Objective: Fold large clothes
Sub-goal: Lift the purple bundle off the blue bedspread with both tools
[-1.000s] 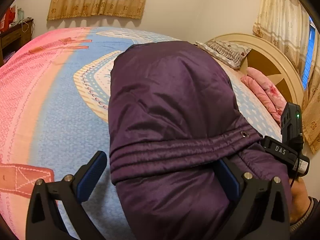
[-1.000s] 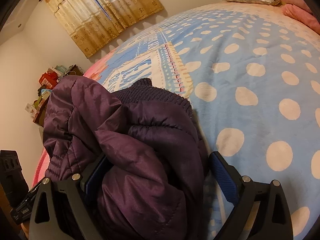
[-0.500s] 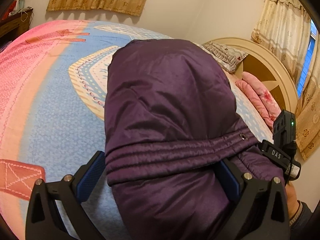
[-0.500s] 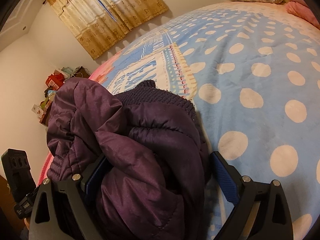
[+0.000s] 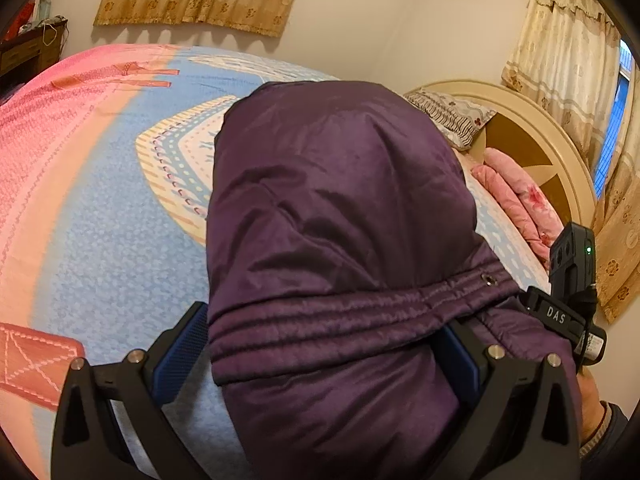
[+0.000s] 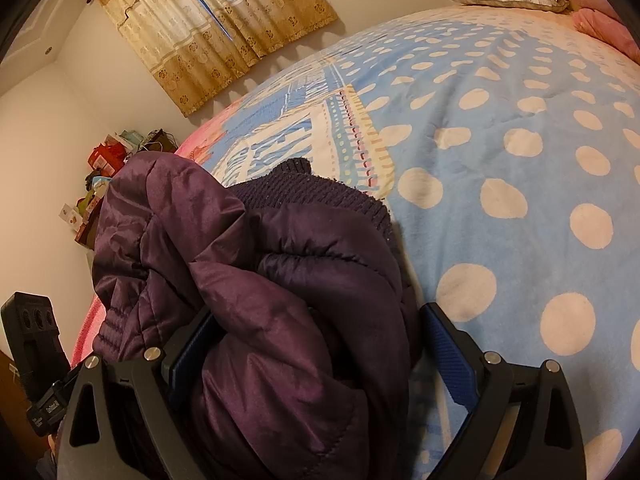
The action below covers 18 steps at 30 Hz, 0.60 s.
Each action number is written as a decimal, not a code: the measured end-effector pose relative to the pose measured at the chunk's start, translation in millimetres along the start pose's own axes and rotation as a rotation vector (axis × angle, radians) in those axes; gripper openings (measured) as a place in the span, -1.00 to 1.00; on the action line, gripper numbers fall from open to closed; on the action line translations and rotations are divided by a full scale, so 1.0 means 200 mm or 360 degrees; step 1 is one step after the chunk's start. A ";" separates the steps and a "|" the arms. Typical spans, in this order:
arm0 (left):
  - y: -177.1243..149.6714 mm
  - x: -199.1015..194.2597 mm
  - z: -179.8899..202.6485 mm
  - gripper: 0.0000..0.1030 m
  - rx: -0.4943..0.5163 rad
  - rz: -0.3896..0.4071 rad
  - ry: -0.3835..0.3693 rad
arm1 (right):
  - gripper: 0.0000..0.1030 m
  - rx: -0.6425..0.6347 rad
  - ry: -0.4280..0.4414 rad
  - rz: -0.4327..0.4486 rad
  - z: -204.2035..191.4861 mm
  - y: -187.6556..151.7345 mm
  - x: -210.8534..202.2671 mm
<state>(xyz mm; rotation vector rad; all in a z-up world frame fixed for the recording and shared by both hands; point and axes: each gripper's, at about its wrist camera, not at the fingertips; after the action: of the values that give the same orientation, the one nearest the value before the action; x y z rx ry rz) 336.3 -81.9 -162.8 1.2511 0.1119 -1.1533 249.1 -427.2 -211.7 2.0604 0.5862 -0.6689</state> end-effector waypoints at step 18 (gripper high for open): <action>0.00 0.06 -0.12 1.00 -0.0187 -0.0116 -0.0280 | 0.83 0.0004 0.0056 0.0031 0.01 0.00 -0.02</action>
<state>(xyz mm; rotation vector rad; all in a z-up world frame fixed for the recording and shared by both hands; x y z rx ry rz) 354.3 -71.0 -180.4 1.0445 0.0930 -1.2965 245.6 -429.1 -211.0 2.0815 0.5850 -0.6233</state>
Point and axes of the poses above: each gripper's, at about its wrist camera, not at the fingertips, and x roughly the way its jaws point, z to its right, y to its top, and after that the axes turned 2 degrees about y, right-handed
